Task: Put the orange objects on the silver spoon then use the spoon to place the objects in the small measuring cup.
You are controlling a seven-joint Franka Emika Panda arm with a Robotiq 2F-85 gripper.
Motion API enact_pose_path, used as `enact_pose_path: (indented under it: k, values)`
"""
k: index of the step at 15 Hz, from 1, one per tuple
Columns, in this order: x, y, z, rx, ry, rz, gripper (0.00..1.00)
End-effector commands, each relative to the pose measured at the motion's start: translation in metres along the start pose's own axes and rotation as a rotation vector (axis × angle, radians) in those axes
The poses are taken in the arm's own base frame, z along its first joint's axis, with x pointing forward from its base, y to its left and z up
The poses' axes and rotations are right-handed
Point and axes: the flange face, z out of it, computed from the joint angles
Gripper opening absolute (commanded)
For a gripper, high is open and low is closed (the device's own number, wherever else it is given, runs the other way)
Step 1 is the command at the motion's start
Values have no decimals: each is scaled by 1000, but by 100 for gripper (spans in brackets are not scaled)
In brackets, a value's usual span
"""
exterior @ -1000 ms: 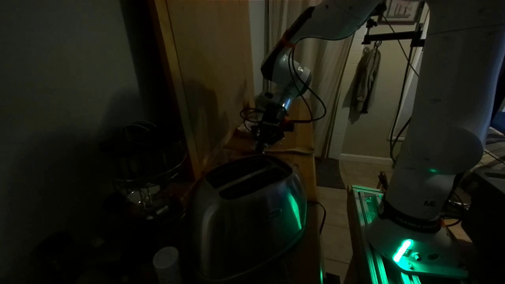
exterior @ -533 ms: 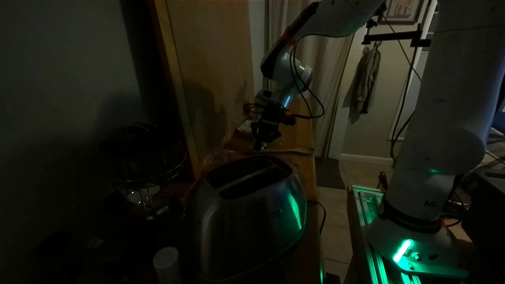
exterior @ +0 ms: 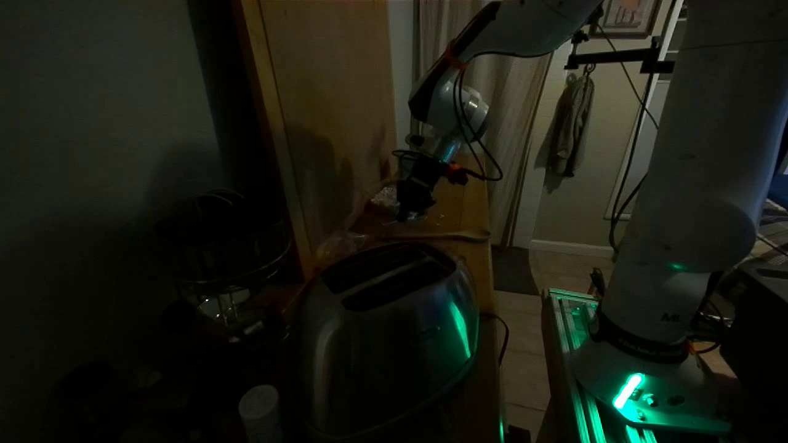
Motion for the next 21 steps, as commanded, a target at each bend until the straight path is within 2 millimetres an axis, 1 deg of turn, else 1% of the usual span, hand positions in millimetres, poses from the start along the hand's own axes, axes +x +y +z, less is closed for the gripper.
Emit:
enact_pose_path:
  k: [1, 5, 8, 12, 15, 16, 17, 19, 21]
  values:
    - [-15, 9, -9, -81, -75, 96, 5]
    - [-38, 13, -10, -130, -153, 201, 5]
    - [-53, 10, -2, -118, -203, 264, 5]
    - [-64, 7, 6, -91, -241, 320, 5]
    - [-65, 8, 6, -83, -250, 339, 6]
    - [-65, 8, 6, -83, -249, 345, 33]
    - [-64, 8, 5, -81, -250, 348, 35]
    - [-62, 8, 4, -82, -252, 349, 47]
    - [-58, 9, 3, -83, -256, 346, 61]
